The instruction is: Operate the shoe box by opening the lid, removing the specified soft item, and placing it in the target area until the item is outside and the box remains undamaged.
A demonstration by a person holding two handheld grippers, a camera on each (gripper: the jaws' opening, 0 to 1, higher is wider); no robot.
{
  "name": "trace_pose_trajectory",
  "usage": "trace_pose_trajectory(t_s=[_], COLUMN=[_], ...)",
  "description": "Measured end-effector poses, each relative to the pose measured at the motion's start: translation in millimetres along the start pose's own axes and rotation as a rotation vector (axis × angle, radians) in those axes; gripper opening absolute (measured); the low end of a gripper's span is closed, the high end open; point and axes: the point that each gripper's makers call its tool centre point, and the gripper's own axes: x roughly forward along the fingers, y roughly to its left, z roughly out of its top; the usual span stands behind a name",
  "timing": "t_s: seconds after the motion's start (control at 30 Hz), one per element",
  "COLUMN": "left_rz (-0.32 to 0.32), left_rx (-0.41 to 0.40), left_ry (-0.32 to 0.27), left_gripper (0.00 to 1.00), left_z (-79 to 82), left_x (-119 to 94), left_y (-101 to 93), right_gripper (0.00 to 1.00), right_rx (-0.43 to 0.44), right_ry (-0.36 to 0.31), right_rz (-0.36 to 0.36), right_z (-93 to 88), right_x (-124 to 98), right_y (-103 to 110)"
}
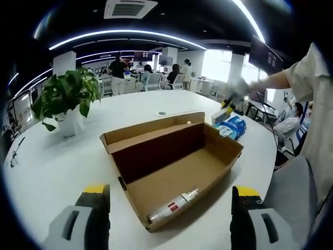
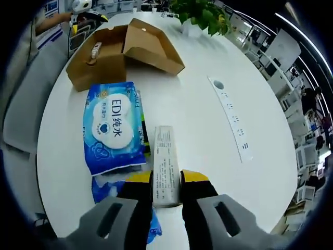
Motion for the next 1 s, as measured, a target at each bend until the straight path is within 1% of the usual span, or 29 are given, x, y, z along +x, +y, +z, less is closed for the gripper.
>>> trace_pose_trajectory(t_s=[0.17,0.27,0.37,0.43,0.6,0.7,0.87,1.0], left_rz=[0.004,0.006,0.010,0.013,0.020,0.021,0.026,0.028], left_rx=[-0.006,-0.006,-0.009,-0.012,-0.014,-0.016,-0.019,-0.023], left_ry=[-0.001,0.006,0.005,0.007,0.015,0.015,0.019,0.021], left_gripper=[0.99,0.99,0.99,0.99,0.98,0.98,0.98,0.98], left_z=[-0.6,-2.9,-3.6,-4.3,-7.7,-8.1,-9.5,-10.8], left_x=[-1.1,-1.5,-2.2,-2.9,-3.9,-4.7,-5.6,-6.1], left_y=[0.6,0.8,1.4,1.8,2.9,2.6,3.9,4.1], right_gripper=[0.17,0.17,0.18,0.18,0.18,0.18,0.18,0.18], right_rx=[-0.021,-0.072,-0.067,-0.079,-0.135,-0.152,-0.194,-0.202], right_ry=[0.053,0.101,0.110,0.128,0.191,0.215,0.279,0.304], right_rz=[0.011,0.021,0.027,0.029,0.039,0.038,0.041,0.037], right_z=[-16.4,-27.4,-31.7,-35.7,-51.7,-58.5,-75.7,-83.2], right_x=[3.7,5.6,7.0,7.3,8.6,8.8,8.4,8.1], right_y=[-0.7,-0.2,0.1,0.2,0.0,-1.8,-5.1,-7.4])
